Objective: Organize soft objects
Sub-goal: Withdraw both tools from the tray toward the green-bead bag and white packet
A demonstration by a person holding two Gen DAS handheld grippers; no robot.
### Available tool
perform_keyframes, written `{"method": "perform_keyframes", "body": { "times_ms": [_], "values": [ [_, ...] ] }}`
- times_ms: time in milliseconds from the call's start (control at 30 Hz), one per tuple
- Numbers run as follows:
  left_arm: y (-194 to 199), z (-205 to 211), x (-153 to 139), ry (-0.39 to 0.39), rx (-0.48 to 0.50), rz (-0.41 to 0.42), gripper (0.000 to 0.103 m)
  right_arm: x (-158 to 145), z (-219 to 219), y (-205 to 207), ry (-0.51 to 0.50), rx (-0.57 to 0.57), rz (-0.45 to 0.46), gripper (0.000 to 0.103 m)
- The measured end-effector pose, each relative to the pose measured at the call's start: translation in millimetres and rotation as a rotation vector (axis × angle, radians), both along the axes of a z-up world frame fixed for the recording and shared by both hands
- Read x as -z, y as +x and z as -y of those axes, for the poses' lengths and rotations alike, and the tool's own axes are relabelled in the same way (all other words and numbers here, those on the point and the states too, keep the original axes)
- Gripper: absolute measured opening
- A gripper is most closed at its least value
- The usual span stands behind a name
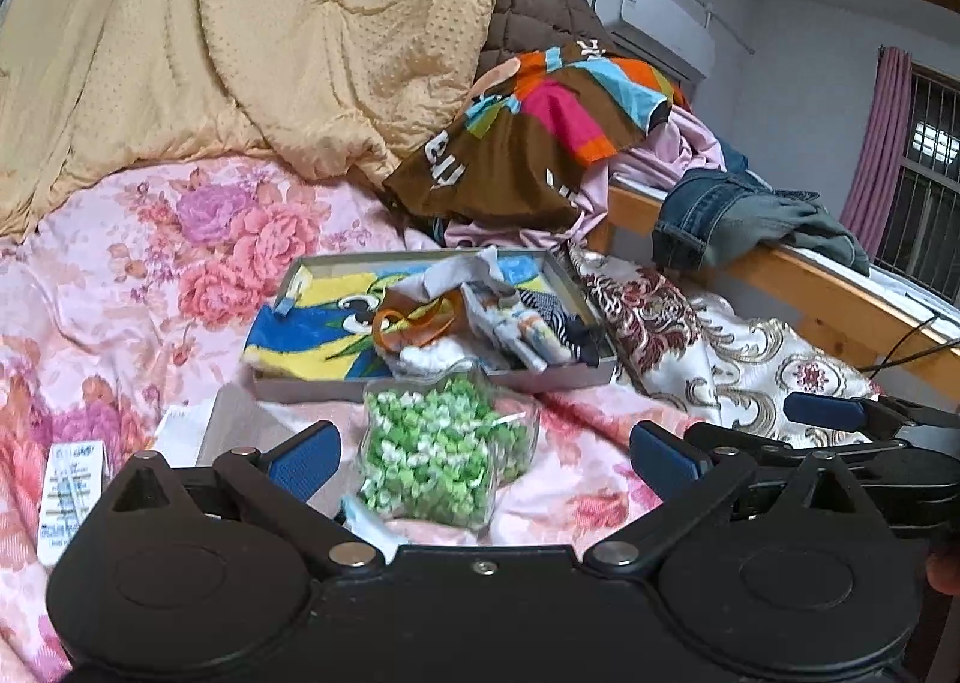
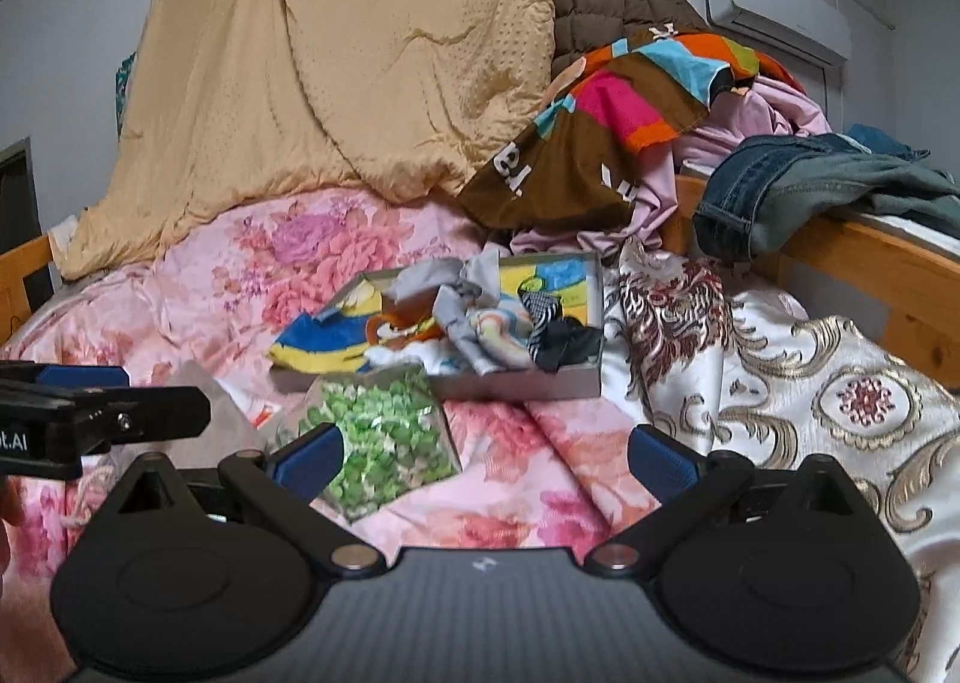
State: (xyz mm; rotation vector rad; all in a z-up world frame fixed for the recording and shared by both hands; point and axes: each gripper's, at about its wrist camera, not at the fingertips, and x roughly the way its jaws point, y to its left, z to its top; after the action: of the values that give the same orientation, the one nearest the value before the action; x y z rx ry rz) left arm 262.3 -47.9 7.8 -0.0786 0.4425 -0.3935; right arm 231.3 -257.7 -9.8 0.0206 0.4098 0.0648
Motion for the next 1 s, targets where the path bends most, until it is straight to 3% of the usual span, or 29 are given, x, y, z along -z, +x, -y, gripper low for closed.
{"method": "perform_keyframes", "body": {
  "times_ms": [233, 467, 600, 867, 1000],
  "values": [
    [-10.0, -11.7, 13.8, 0.003, -0.014, -0.013, 0.102, 9.5, -2.8, 3.6, -0.017, 0.004, -0.05, 0.103],
    [-16.0, -24.6, 28.9, 0.018, -0.012, -0.044, 0.102, 16.2, 19.5, 16.2, 0.116, 0.042, -0.133, 0.103],
    [-17.7, -28.4, 39.9, 0.04, 0.022, -0.066, 0.102, 22.1, 26.3, 23.3, 0.171, 0.035, -0.208, 0.103],
    [-12.1, -31.9, 61.7, 0.079, 0.061, -0.122, 0.102, 45.2, 14.0, 39.2, 0.157, -0.027, -0.429, 0.103],
    [-2.1, -28.4, 70.8, 0.136, 0.082, -0.132, 0.102, 54.1, 14.2, 42.8, 0.158, 0.001, -0.502, 0.103]
  ]
}}
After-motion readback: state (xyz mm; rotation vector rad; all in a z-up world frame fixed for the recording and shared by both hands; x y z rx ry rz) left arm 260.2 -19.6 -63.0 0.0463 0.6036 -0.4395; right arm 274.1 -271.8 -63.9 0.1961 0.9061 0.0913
